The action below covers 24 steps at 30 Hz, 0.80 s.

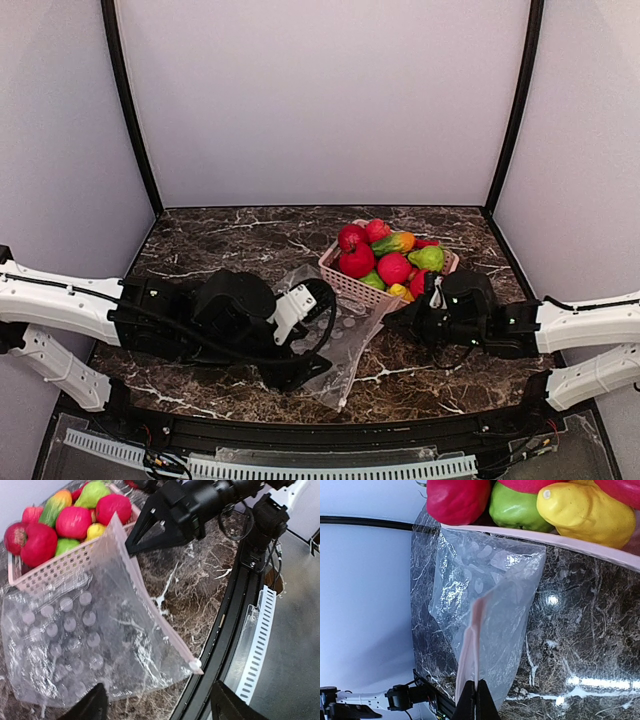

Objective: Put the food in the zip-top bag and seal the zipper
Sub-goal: Pass from the left arm to the right, then open the zipper food storage bag.

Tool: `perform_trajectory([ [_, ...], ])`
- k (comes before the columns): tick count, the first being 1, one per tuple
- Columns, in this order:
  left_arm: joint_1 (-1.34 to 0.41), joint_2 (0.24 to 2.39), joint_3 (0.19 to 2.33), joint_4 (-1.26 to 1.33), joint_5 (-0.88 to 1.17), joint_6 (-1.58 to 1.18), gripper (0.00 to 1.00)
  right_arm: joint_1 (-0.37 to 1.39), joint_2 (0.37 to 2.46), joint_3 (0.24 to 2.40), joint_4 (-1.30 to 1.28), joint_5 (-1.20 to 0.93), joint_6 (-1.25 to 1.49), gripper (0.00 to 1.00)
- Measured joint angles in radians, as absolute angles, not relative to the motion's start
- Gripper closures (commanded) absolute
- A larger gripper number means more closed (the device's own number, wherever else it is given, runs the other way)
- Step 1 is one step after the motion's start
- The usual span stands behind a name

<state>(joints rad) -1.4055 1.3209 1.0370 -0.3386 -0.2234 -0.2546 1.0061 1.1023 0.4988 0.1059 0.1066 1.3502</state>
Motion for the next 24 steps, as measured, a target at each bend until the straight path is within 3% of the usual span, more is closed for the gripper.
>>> perform_trajectory([
  [10, -1.376, 1.487, 1.336, -0.366, -0.262, -0.429, 0.11, 1.006, 1.078, 0.546, 0.099, 0.105, 1.193, 1.0],
  [24, -1.226, 1.654, 1.338, -0.292, -0.164, -0.551, 0.22, 1.007, 1.077, 0.565, 0.1, 0.075, 1.07, 1.0],
])
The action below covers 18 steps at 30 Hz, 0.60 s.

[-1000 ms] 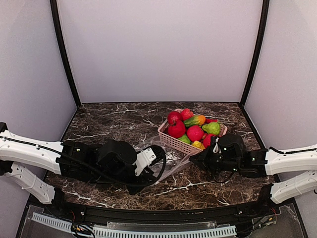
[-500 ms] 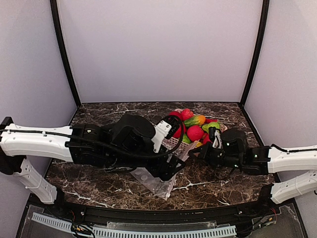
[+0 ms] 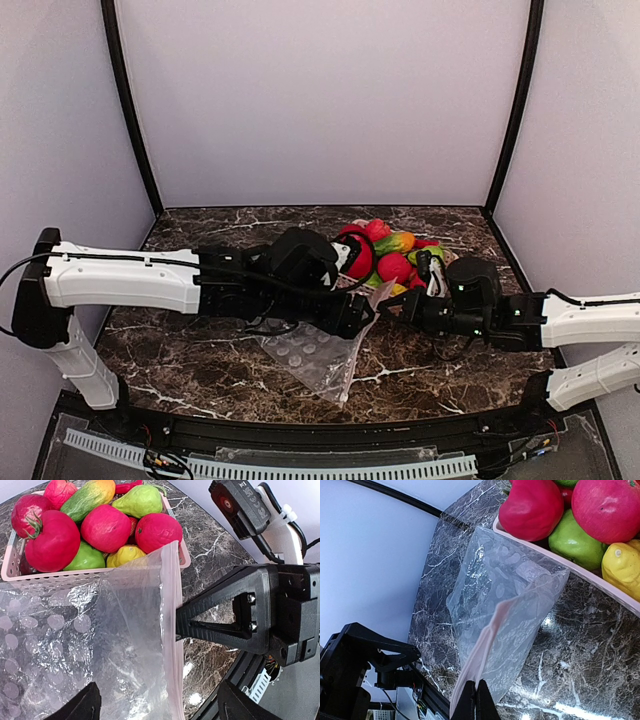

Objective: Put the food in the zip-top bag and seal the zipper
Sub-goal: Open the zipper food storage bag.

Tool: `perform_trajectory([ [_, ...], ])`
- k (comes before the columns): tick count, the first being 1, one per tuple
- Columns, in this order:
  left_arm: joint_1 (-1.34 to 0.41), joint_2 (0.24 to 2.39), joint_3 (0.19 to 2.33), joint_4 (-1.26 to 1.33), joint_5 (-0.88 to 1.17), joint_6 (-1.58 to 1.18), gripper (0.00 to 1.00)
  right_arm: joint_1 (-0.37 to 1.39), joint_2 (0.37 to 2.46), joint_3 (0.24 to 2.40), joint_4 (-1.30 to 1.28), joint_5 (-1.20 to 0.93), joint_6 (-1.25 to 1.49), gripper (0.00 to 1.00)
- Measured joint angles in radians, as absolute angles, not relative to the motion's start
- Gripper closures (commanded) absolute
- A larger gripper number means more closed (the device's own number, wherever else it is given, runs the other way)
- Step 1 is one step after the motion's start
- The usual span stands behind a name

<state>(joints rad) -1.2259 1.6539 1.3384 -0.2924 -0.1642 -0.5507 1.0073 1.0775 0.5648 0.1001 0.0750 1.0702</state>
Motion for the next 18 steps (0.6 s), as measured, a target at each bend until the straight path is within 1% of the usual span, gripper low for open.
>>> perform_trajectory([
  [5, -1.213, 1.673, 1.339, -0.27, -0.141, -0.554, 0.24, 1.007, 1.085, 0.566, 0.1, 0.07, 1.062, 1.0],
  [9, -1.209, 1.715, 1.354, -0.27, -0.13, -0.554, 0.28, 1.007, 1.09, 0.567, 0.1, 0.067, 1.055, 1.0],
  [11, -1.209, 1.735, 1.364, -0.27, -0.127, -0.554, 0.33, 1.007, 1.09, 0.57, 0.1, 0.067, 1.053, 1.0],
  [13, -1.209, 1.749, 1.371, -0.271, -0.128, -0.553, 0.42, 1.007, 1.09, 0.573, 0.101, 0.067, 1.052, 1.0],
  [15, -1.209, 1.759, 1.382, -0.279, -0.134, -0.555, 0.46, 1.007, 1.09, 0.573, 0.101, 0.067, 1.052, 1.0],
  [18, -1.209, 1.766, 1.393, -0.286, -0.149, -0.553, 0.49, 1.007, 1.09, 0.573, 0.101, 0.067, 1.052, 1.0],
])
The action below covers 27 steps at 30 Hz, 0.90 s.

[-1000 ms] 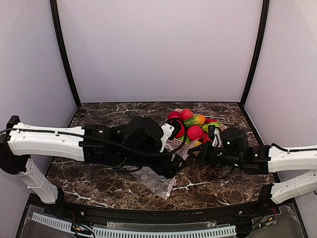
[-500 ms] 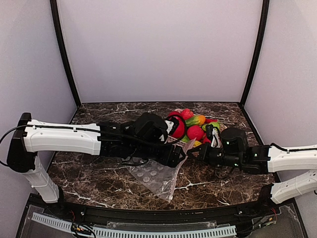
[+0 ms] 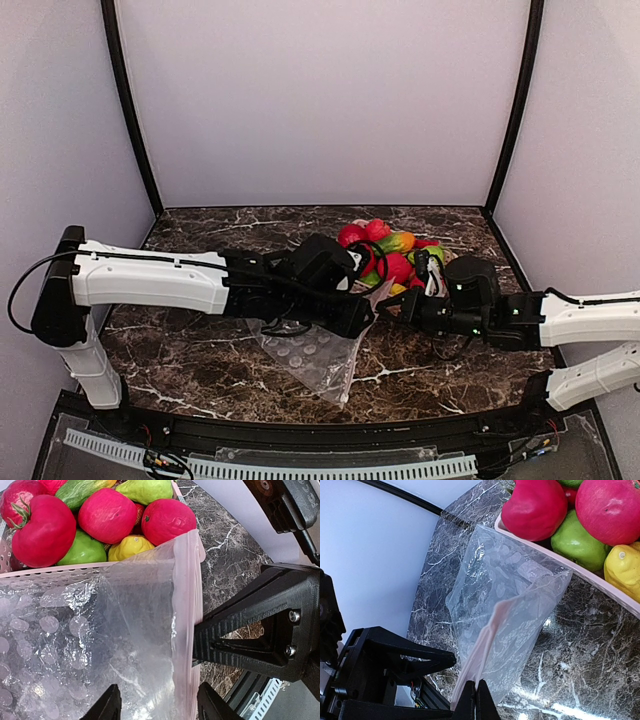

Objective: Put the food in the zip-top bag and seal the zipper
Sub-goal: Open the zipper food storage bag.

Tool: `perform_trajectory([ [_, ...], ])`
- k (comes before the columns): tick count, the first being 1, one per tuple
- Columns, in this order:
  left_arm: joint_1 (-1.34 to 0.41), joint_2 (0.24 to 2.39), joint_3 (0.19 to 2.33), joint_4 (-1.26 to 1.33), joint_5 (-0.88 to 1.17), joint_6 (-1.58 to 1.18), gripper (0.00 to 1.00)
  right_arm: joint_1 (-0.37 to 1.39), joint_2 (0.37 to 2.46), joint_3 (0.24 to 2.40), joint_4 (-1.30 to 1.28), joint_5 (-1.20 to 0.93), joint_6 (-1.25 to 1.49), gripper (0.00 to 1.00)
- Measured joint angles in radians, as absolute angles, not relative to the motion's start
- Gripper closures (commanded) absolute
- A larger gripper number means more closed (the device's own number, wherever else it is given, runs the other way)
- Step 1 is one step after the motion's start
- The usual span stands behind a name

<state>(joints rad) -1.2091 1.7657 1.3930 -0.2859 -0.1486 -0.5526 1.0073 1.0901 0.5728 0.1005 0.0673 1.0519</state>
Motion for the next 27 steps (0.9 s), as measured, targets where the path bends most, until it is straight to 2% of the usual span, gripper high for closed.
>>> perform_trajectory([
  [13, -1.209, 1.793, 1.399, -0.297, -0.182, -0.553, 0.64, 1.007, 1.085, 0.573, 0.098, 0.068, 1.052, 1.0],
  [16, -1.209, 1.8, 1.402, -0.301, -0.181, -0.556, 0.85, 1.007, 1.085, 0.573, 0.096, 0.068, 1.052, 1.0],
  [18, -1.209, 1.801, 1.404, -0.309, -0.183, -0.558, 0.95, 1.007, 1.085, 0.573, 0.091, 0.07, 1.052, 1.0],
  [20, -1.209, 1.801, 1.404, -0.319, -0.189, -0.554, 0.99, 1.007, 1.085, 0.573, 0.078, 0.076, 1.052, 1.0],
  [27, -1.209, 1.785, 1.404, -0.392, -0.262, -0.538, 0.99, 1.008, 1.085, 0.575, 0.006, 0.11, 1.034, 1.0],
])
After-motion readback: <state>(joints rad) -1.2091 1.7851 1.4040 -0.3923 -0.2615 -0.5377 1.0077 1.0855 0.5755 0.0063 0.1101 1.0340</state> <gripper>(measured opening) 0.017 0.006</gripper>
